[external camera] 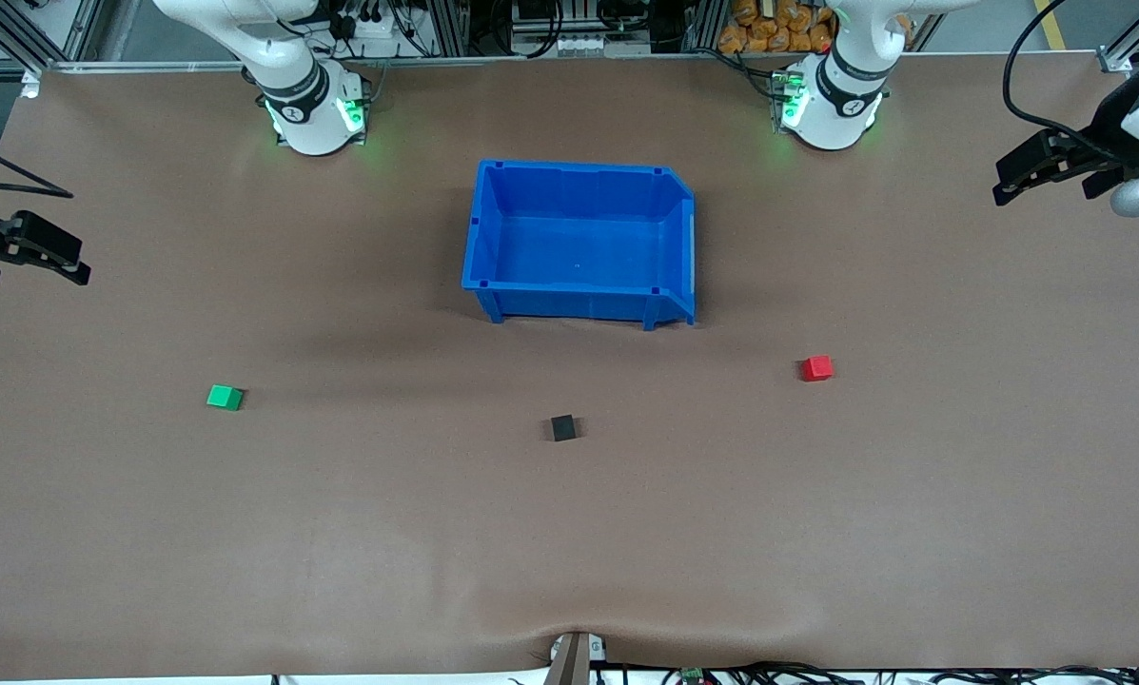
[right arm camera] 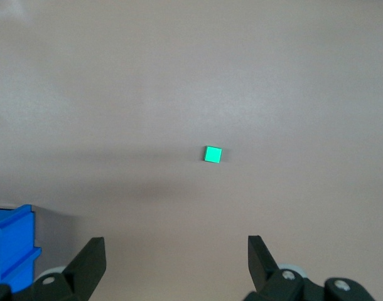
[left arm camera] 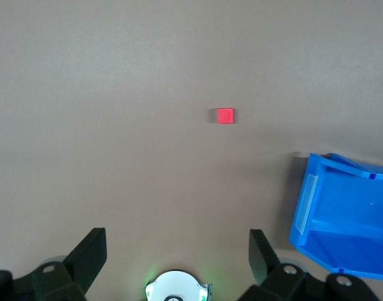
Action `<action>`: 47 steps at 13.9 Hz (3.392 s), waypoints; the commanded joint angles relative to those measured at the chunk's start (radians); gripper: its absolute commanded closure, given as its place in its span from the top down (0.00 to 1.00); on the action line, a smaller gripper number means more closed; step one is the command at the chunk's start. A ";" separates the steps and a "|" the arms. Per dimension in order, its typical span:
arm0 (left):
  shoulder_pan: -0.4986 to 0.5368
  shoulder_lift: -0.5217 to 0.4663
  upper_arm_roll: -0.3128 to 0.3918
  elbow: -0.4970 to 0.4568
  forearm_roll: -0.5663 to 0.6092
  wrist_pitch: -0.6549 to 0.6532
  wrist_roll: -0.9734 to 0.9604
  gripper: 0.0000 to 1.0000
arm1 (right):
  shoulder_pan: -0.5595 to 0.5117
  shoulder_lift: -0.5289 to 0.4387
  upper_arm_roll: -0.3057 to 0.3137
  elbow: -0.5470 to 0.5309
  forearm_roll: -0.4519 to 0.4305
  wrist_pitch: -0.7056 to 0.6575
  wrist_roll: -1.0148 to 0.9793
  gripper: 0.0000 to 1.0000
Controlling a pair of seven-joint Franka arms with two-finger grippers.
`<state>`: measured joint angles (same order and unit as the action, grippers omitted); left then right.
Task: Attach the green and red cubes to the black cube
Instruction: 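Move the right gripper toward the green cube, then lower the right gripper onto the green cube while the left gripper reaches out, then grasp the green cube with the right gripper while the left gripper nears red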
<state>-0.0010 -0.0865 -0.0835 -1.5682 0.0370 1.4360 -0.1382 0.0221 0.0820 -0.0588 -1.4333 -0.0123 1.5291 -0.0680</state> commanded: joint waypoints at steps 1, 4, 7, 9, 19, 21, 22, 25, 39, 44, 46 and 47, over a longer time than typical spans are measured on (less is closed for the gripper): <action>-0.002 0.013 0.002 0.030 -0.016 -0.025 0.020 1.00 | -0.007 0.050 0.007 0.033 -0.034 -0.003 -0.013 1.00; -0.007 0.013 -0.001 0.030 -0.016 -0.026 0.017 1.00 | -0.011 0.079 0.005 0.033 -0.032 0.055 -0.015 1.00; -0.007 0.013 -0.002 0.030 -0.016 -0.026 0.015 1.00 | -0.016 0.096 0.005 0.033 -0.034 0.066 -0.013 1.00; -0.008 0.013 -0.004 0.027 -0.014 -0.026 0.009 1.00 | -0.024 0.130 0.004 0.034 -0.035 0.089 -0.016 1.00; -0.013 0.039 -0.007 0.028 -0.005 -0.023 0.014 1.00 | -0.119 0.410 0.004 0.025 0.050 0.170 -0.010 1.00; -0.013 0.053 -0.007 0.028 -0.005 -0.022 0.014 1.00 | -0.123 0.488 0.004 0.025 0.054 0.181 -0.006 1.00; -0.013 0.065 -0.007 0.028 -0.003 -0.020 0.014 1.00 | -0.136 0.536 0.004 0.027 0.054 0.193 0.007 1.00; -0.019 0.083 -0.007 0.027 -0.003 -0.017 0.009 1.00 | -0.151 0.636 0.005 0.027 0.116 0.273 0.028 1.00; -0.011 0.177 -0.045 -0.409 0.000 0.475 -0.032 1.00 | -0.174 0.736 0.004 -0.027 0.150 0.267 0.060 0.08; 0.007 0.209 -0.045 -0.640 -0.002 0.786 -0.043 1.00 | -0.165 0.728 0.011 -0.003 0.178 0.220 0.190 0.00; 0.029 0.244 -0.045 -0.697 -0.002 0.912 -0.041 1.00 | -0.160 0.731 0.014 0.069 0.291 0.097 0.351 0.00; 0.038 0.269 -0.045 -0.699 -0.002 0.931 -0.043 1.00 | -0.157 0.730 0.014 0.079 0.392 0.068 0.438 0.00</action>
<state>0.0156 0.1612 -0.1244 -2.2386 0.0358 2.3052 -0.1631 -0.1343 0.8050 -0.0545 -1.4155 0.2628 1.6734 0.2298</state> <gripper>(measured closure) 0.000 0.604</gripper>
